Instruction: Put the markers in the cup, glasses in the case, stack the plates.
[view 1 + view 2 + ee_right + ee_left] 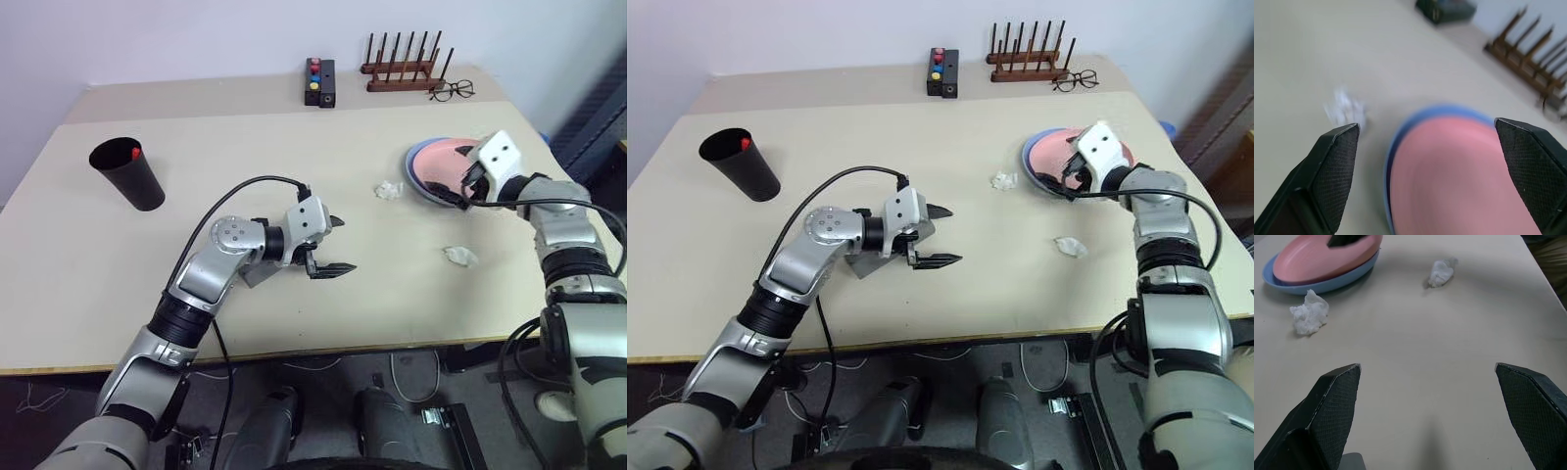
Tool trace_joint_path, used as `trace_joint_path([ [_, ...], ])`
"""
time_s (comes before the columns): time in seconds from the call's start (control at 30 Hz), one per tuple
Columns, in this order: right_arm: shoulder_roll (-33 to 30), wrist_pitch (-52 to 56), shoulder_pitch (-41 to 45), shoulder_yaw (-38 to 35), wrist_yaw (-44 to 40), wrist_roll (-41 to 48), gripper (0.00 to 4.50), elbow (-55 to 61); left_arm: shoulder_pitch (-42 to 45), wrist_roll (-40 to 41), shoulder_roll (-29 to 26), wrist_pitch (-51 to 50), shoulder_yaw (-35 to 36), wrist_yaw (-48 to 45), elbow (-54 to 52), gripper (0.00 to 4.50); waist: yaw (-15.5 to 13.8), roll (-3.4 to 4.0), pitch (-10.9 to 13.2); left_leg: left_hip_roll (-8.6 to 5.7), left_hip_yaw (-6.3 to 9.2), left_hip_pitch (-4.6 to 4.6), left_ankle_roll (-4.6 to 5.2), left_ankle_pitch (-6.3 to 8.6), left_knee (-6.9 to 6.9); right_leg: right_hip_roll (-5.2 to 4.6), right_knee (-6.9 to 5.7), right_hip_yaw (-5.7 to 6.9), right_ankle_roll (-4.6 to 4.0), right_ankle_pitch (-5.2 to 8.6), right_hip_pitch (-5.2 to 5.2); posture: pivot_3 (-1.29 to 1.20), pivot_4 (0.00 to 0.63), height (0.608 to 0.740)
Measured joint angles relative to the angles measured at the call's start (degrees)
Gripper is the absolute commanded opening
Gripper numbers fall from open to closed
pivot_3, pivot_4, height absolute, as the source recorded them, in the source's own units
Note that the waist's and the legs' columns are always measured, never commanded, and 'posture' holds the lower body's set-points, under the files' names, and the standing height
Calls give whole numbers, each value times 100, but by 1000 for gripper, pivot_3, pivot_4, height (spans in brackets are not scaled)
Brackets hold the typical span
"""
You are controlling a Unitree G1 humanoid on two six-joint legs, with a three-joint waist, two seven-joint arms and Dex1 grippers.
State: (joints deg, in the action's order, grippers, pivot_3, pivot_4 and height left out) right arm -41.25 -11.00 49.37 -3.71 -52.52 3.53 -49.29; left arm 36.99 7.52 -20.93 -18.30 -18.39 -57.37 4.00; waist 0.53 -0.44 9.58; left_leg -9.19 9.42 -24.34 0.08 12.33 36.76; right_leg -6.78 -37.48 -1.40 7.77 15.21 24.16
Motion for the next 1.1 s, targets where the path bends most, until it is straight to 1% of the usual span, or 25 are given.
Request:
trace_joint_path([
  [0.1, -449, 676, -906, -244, -203, 270, 4480, 1101, 72, 0, 81, 50, -17, -19, 86, 4500, -69, 0, 0, -2, 2, -3, 1, 0, 2, -1, 2, 1, 0, 0, 0, 0, 150, 740],
  [0.13, -614, 977, -1324, -375, -295, 408, 4480, 1497, 99, 0, 101, 83, -27, -45, 128, 4500, -89, 1, 0, -3, 1, -3, 1, 0, 2, -2, 2, 0, 0, 0, 2, 0, 150, 740],
  [0.17, -681, 1160, -1515, -419, -352, 478, 4480, 1691, 103, 0, 94, 116, -27, -63, 160, 4500, -92, 2, -1, -2, 0, -3, 2, 1, 2, -1, 0, 0, 0, 0, 2, 0, 150, 740],
  [0.27, -1024, 1940, -2483, -666, -656, 854, 4480, 2663, 134, 0, 134, 190, -63, -174, 254, 4500, -91, 12, -5, -2, 0, -2, 21, 13, 1, -2, -2, -1, 0, 0, 3, 0, 150, 740],
  [0.4, -1170, 2624, -3154, -833, -918, 1201, 4480, 3377, 166, 0, 133, 282, -64, -268, 361, 4500, -51, 16, -7, 0, -2, -1, 29, 17, 4, -2, -2, -3, 0, 0, 2, 0, 150, 740],
  [0.6, -1155, 3024, -3451, -830, -927, 1364, 4480, 3761, 198, -1, 135, 314, -64, -363, 419, 4500, -92, 16, -7, -1, -3, -2, 30, 18, 7, -3, -2, -2, 0, 0, 0, 0, 150, 740],
  [0.9, -882, 3029, -3436, -438, -867, 1310, 4480, 3462, 189, -2, -6, 346, -60, -361, 378, 4500, -121, 16, -7, -1, -3, -2, 30, 18, 14, -3, -2, -1, 2, -1, -5, 0, 150, 740],
  [0.93, -866, 3012, -3392, -400, -865, 1291, 4244, 3386, 185, -2, -22, 344, -59, -354, 366, 4500, -119, 16, -7, -1, -3, -2, 30, 18, 15, -3, -2, -1, 2, -2, -5, 0, 150, 740],
  [1.0, -821, 2952, -3261, -344, -859, 1247, 3620, 3231, 169, -2, -38, 319, -57, -337, 347, 4500, -117, 16, -7, -1, -3, -2, 30, 18, 14, -3, -2, -1, 2, -2, -5, 0, 150, 740],
  [1.03, -809, 2927, -3215, -336, -854, 1236, 3191, 3176, 157, -2, -44, 280, -57, -334, 313, 4500, -117, 16, -7, -1, -3, -2, 30, 18, 14, -3, -2, -1, 2, -2, -5, 0, 150, 740],
  [1.1, -789, 2909, -3150, -325, -850, 1227, 2178, 3117, 118, -1, -102, 234, -56, -332, 209, 4500, -117, 16, -7, -1, -3, -2, 29, 17, 14, -3, -2, -1, 2, -2, -5, 0, 150, 740],
])
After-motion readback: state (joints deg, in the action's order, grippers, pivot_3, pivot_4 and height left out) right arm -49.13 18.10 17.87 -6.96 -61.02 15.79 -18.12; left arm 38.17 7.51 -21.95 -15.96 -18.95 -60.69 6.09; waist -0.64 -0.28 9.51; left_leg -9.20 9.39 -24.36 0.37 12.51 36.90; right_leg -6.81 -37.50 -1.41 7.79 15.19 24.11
